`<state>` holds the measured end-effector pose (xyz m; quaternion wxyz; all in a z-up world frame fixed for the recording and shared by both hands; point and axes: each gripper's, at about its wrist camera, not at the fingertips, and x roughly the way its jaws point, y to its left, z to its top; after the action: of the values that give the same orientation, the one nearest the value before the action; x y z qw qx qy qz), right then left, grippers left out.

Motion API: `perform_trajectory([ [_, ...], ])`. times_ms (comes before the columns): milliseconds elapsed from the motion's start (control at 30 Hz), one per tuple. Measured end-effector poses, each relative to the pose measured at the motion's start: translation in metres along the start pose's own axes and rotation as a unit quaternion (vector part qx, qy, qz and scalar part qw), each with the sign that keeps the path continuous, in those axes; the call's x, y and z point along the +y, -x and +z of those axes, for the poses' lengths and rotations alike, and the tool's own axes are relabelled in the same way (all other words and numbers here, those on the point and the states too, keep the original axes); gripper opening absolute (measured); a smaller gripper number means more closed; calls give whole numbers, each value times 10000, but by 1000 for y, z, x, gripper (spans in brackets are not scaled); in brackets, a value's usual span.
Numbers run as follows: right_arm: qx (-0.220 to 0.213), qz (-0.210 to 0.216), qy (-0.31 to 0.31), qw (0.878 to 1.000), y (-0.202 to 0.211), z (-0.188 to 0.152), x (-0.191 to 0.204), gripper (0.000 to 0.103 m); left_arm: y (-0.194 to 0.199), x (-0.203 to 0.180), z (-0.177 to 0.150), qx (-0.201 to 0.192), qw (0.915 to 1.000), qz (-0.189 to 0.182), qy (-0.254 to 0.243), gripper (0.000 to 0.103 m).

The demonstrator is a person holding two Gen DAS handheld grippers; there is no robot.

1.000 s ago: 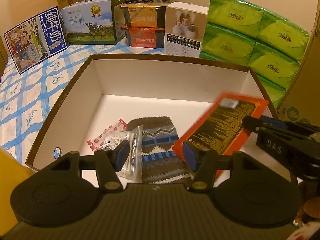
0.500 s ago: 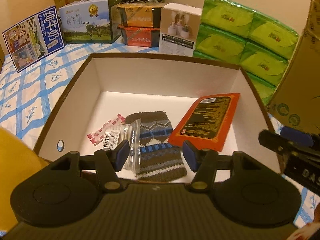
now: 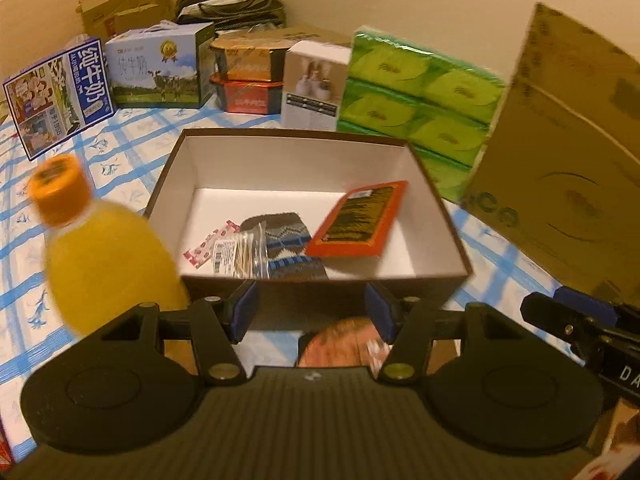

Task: Organize soft objects
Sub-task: 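Withdraw both grippers from the box toward the soft items on the bed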

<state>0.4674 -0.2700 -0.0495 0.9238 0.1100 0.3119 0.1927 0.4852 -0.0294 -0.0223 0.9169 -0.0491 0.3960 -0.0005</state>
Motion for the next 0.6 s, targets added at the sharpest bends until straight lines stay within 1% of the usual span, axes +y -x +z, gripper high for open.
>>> perform_trajectory([
  [200, -128, 32, -130, 9998, 56, -18, 28, 62, 59, 14, -29, -98, 9992, -263, -269, 56],
  [400, -182, 30, -226, 9996, 104, -46, 60, 65, 115, 44, -69, -149, 9983, -460, -324, 56],
  [600, -108, 39, -194, 9997, 140, -79, 91, 65, 160, 76, -113, -166, 9981, -442, -385, 56],
])
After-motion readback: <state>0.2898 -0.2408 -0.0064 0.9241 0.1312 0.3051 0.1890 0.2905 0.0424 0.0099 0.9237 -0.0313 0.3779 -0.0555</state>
